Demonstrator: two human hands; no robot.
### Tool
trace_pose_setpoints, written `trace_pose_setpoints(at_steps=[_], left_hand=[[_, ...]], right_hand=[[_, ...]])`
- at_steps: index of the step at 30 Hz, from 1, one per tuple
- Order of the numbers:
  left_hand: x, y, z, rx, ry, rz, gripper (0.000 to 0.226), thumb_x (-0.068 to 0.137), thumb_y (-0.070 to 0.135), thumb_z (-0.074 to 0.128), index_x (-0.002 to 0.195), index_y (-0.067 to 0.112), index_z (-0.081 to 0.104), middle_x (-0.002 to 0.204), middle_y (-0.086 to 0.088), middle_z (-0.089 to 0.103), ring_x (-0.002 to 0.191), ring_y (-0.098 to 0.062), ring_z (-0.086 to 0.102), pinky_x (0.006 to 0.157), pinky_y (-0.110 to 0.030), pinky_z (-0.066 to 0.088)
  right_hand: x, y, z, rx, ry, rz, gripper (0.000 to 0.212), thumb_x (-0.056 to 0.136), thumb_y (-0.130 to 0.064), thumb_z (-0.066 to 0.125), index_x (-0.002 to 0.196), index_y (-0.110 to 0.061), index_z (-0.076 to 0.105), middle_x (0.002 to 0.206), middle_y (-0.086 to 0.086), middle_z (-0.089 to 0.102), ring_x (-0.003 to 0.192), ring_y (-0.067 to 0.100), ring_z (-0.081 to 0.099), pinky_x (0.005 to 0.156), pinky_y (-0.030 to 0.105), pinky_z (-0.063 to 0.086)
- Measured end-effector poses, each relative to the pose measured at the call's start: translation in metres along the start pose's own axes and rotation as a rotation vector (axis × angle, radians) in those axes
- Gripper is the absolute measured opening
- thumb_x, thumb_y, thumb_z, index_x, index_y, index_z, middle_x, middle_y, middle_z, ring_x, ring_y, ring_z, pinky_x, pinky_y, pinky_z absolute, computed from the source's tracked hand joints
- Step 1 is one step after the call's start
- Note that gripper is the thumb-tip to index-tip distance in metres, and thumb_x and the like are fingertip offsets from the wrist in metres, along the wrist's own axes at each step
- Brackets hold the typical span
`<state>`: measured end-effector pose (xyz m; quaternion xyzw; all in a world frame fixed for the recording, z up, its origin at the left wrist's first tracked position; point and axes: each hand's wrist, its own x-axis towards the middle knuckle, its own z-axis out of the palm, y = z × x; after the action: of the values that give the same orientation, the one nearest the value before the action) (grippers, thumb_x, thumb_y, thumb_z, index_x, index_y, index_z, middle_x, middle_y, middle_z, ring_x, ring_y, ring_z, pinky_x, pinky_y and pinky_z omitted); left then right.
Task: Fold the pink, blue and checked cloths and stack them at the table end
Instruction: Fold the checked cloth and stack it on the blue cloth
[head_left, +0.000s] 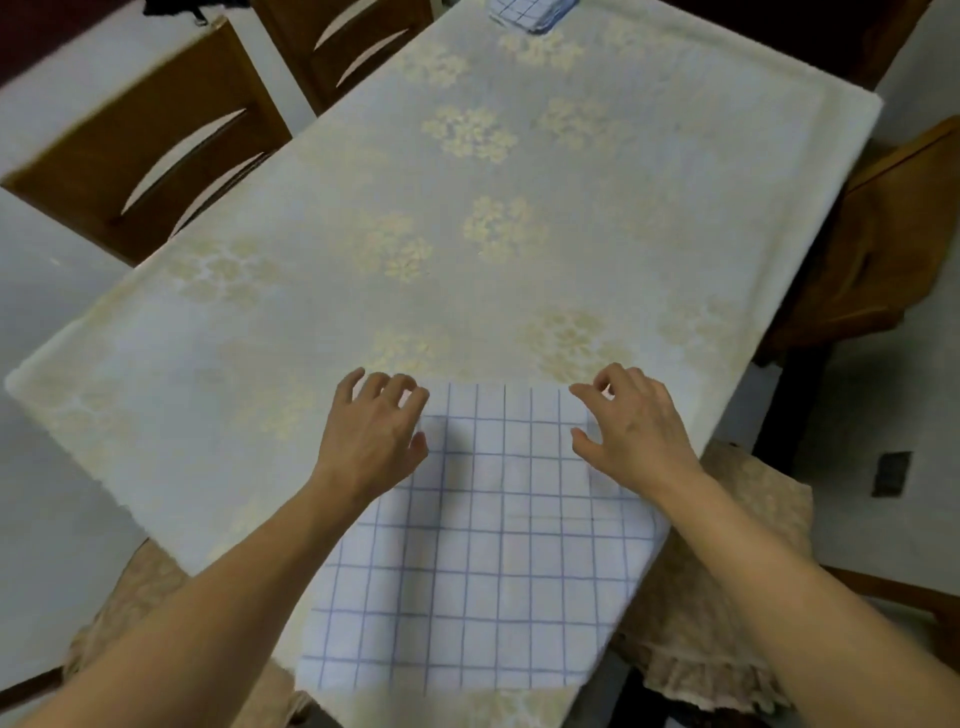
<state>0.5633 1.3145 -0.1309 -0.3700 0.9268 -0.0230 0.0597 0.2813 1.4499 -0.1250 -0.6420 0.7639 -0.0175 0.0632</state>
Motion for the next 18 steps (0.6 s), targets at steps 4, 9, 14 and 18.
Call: trace_pose_setpoints(at_steps=[4,9,14,18], left_hand=[[0.026,-0.004,0.015,0.025,-0.029,0.068,0.050,0.073,0.036,0.075,0.118,0.016,0.065,0.125,-0.009,0.065,0.112,-0.032,0.061,0.106,-0.056,0.037],[0.053,-0.006,0.027,0.025,-0.060,0.087,0.055,0.067,0.037,0.080,0.115,0.016,0.064,0.145,-0.017,0.047,0.131,-0.036,0.046,0.107,-0.063,0.032],[0.074,-0.007,0.038,0.033,-0.058,0.056,0.048,0.070,0.036,0.077,0.113,0.017,0.065,0.152,-0.016,0.038,0.138,-0.039,0.036,0.108,-0.067,0.024],[0.085,-0.009,0.047,0.039,-0.077,0.076,0.049,0.081,0.040,0.067,0.125,0.020,0.059,0.157,-0.013,0.030,0.144,-0.034,0.029,0.113,-0.067,0.013]], right_hand=[[0.017,-0.001,0.018,-0.007,-0.043,-0.031,0.044,0.072,-0.031,0.079,0.111,-0.014,0.068,0.101,0.008,0.055,0.087,0.029,0.055,0.080,0.042,0.046],[0.040,-0.004,0.035,-0.025,-0.074,-0.025,0.037,0.069,-0.027,0.082,0.102,-0.014,0.069,0.103,0.009,0.055,0.090,0.031,0.055,0.082,0.045,0.047],[0.065,-0.006,0.048,-0.077,-0.117,-0.011,0.032,0.066,-0.019,0.080,0.096,-0.015,0.069,0.137,0.017,0.052,0.129,0.040,0.043,0.106,0.064,0.036],[0.079,-0.004,0.056,-0.128,-0.148,-0.039,0.032,0.064,-0.019,0.081,0.094,-0.014,0.070,0.140,0.017,0.052,0.134,0.037,0.040,0.110,0.068,0.029]])
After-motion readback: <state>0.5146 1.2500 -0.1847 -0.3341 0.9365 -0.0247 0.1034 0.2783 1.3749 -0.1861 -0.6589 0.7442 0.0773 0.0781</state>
